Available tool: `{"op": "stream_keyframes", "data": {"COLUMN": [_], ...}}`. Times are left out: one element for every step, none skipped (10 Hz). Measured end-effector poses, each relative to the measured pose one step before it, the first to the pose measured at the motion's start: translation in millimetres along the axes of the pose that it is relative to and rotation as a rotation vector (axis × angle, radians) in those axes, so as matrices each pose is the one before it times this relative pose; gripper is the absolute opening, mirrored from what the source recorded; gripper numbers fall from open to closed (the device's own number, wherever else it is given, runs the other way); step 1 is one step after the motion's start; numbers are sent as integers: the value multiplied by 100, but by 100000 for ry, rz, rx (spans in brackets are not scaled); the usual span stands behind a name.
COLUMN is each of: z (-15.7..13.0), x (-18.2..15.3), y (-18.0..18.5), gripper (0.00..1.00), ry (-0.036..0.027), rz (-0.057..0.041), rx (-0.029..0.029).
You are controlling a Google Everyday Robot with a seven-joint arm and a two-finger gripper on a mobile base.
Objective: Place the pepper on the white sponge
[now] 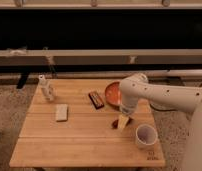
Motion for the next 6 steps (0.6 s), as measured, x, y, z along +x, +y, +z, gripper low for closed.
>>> {"op": "stream_keyframes", "data": {"z": [843,459,556,324,726,624], "x": [-244,-193,-71,-226,-244,-505], "y": [166,-239,-116,-57,-77,-40], "gripper": [80,80,80,80,80,80], "ry": [826,-100,484,8,912,70], "rz": [-20,651,882,321,352,331], "rx": [-624,287,-343,6,-28,51]}}
